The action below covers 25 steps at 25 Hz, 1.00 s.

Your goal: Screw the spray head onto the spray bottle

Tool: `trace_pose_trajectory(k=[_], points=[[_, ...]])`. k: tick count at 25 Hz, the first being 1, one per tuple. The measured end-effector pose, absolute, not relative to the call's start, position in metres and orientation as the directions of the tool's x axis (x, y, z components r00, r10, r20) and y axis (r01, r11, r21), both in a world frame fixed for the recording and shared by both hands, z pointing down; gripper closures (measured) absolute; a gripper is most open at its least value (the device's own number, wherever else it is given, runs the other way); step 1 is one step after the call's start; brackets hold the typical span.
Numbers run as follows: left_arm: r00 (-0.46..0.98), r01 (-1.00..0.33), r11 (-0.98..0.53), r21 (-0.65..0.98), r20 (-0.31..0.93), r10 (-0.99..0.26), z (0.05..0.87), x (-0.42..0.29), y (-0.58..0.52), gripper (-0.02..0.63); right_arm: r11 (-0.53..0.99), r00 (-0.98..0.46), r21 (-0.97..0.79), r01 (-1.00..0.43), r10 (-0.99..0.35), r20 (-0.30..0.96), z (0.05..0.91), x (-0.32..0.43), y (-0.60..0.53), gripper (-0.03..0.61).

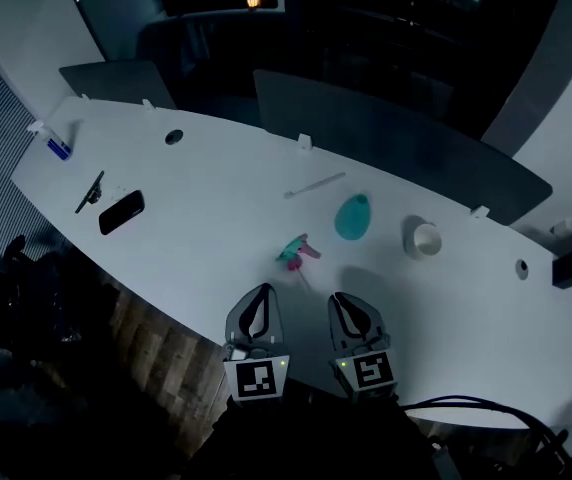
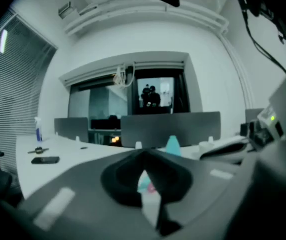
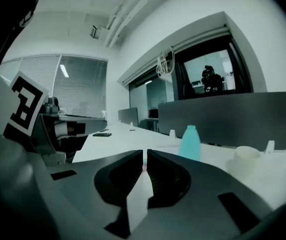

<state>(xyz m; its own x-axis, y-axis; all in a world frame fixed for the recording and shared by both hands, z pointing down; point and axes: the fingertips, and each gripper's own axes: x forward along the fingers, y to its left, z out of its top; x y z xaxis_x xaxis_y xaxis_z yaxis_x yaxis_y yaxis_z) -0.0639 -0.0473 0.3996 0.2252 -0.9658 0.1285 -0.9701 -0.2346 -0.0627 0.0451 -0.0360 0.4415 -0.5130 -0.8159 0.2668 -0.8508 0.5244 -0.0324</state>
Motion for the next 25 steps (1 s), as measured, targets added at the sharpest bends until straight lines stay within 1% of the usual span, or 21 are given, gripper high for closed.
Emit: trace_pose_trajectory(k=[2, 4, 6, 7, 10, 13, 14, 15, 16, 18, 21, 23, 25], points=[[0.241, -0.967, -0.250, -0.056, 0.133, -0.961, 0.405, -0.073, -0.064, 0.611, 0.554, -0.538, -0.051, -0.831, -0.778, 0.325, 0.460, 0.026, -0.049, 0.572], [0.262, -0.960, -0.273, -0.058, 0.148, -0.954, 0.414, -0.080, -0.079, 0.611, 0.583, -0.564, -0.078, -0.808, -0.729, 0.388, 0.482, 0.007, -0.057, 0.505], [0.279, -0.954, -0.292, -0.062, 0.165, -0.946, 0.422, -0.085, -0.092, 0.611, 0.606, -0.575, -0.092, -0.790, -0.681, 0.453, 0.504, -0.006, -0.064, 0.411], [0.284, -0.953, -0.297, -0.058, 0.168, -0.944, 0.424, -0.086, -0.097, 0.611, 0.609, -0.570, -0.093, -0.788, -0.662, 0.487, 0.513, -0.009, -0.067, 0.408], [0.296, -0.951, -0.306, -0.034, 0.173, -0.939, 0.427, -0.087, -0.104, 0.611, 0.588, -0.524, -0.096, -0.803, -0.621, 0.583, 0.539, -0.009, -0.070, 0.408], [0.313, -0.946, -0.323, -0.021, 0.188, -0.931, 0.432, -0.084, -0.103, 0.611, 0.564, -0.497, -0.109, -0.819, -0.601, 0.625, 0.555, -0.004, -0.070, 0.411], [0.315, -0.945, -0.326, -0.023, 0.194, -0.929, 0.435, -0.084, -0.103, 0.611, 0.560, -0.489, -0.103, -0.822, -0.600, 0.633, 0.558, -0.002, -0.071, 0.451], [0.313, -0.946, -0.323, -0.025, 0.198, -0.929, 0.436, -0.085, -0.104, 0.611, 0.563, -0.480, -0.086, -0.822, -0.603, 0.638, 0.559, 0.000, -0.074, 0.532], [0.307, -0.948, -0.317, -0.021, 0.200, -0.930, 0.437, -0.086, -0.105, 0.611, 0.571, -0.474, -0.064, -0.818, -0.607, 0.639, 0.558, 0.002, -0.076, 0.552], [0.296, -0.953, -0.302, 0.003, 0.207, -0.933, 0.437, -0.089, -0.102, 0.611, 0.589, -0.479, -0.035, -0.807, -0.620, 0.621, 0.552, 0.004, -0.076, 0.554], [0.314, -0.949, -0.307, 0.065, 0.221, -0.923, 0.441, -0.091, -0.098, 0.610, 0.593, -0.519, -0.042, -0.804, -0.666, 0.535, 0.526, 0.005, -0.078, 0.554], [0.373, -0.923, -0.332, 0.192, 0.244, -0.895, 0.448, -0.089, -0.097, 0.609, 0.591, -0.552, -0.062, -0.805, -0.706, 0.444, 0.497, 0.006, -0.080, 0.554], [0.485, -0.831, -0.352, 0.430, 0.251, -0.838, 0.454, -0.082, -0.099, 0.609, 0.592, -0.586, -0.094, -0.800, -0.739, 0.331, 0.462, 0.008, -0.082, 0.555]])
